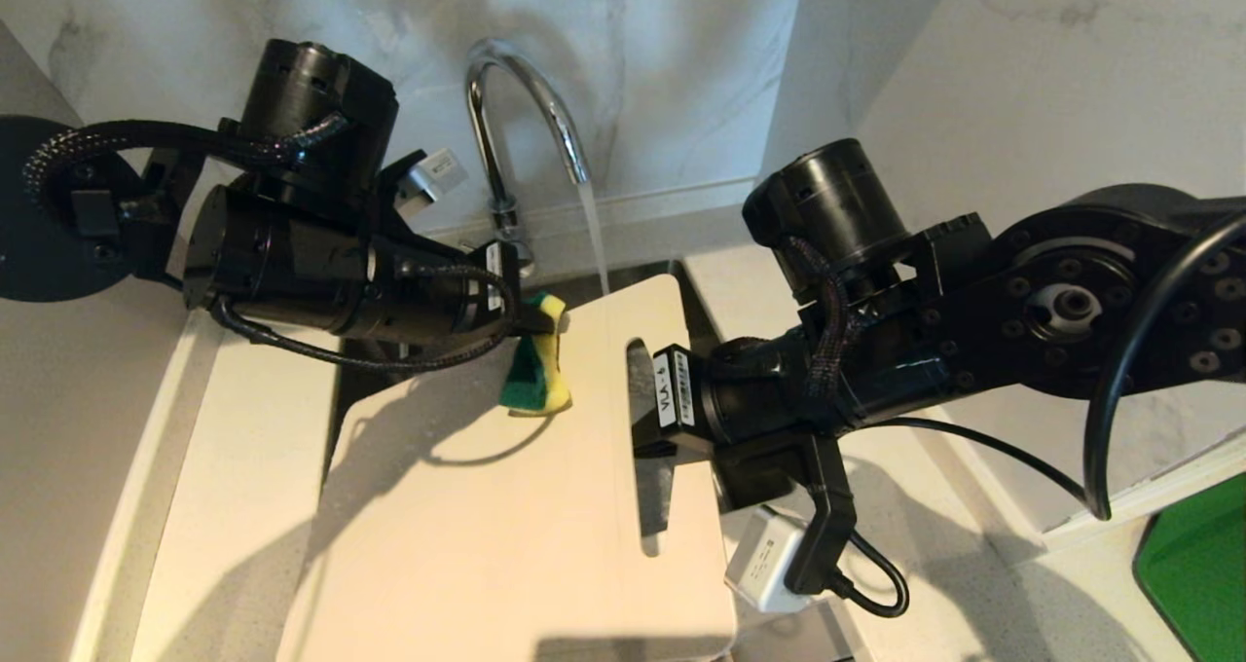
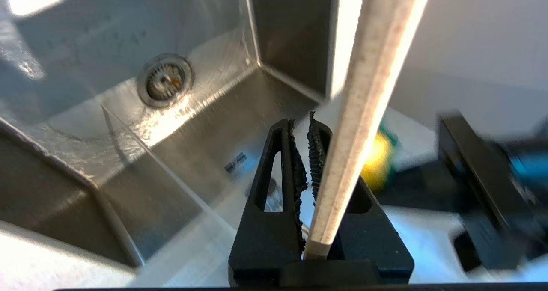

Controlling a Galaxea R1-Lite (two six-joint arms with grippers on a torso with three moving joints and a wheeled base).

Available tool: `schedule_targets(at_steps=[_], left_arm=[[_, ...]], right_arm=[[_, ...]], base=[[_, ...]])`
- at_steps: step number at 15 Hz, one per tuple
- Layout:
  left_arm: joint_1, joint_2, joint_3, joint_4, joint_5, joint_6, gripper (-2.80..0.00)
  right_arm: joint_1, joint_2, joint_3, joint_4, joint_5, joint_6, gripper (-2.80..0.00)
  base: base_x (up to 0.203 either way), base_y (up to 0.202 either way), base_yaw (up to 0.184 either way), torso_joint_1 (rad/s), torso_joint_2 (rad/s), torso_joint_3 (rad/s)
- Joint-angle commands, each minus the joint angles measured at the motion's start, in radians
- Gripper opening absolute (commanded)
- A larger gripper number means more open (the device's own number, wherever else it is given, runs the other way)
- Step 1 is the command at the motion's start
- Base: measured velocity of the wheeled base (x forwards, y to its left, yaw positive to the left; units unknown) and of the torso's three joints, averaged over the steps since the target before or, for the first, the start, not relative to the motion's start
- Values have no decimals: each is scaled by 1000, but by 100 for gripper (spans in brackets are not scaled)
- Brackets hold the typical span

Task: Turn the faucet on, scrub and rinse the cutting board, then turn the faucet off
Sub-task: Scrub the cutting board underwater

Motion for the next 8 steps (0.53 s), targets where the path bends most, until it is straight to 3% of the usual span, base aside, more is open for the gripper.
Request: schedule_targets(at_steps=[1, 5, 8], left_arm=[[7, 2, 33, 2, 0, -1, -280], [50, -31, 152, -7, -2, -1, -280], [125, -54, 271, -66, -21, 8, -280]], right_arm=[[0, 4, -27, 3, 4, -13, -280], [-3, 4, -47, 3, 5, -11, -280], [-4, 11, -62, 2, 6, 1, -280]], base=[[0, 0, 0, 0, 0, 0], [0, 0, 0, 0, 0, 0], [0, 0, 0, 0, 0, 0]])
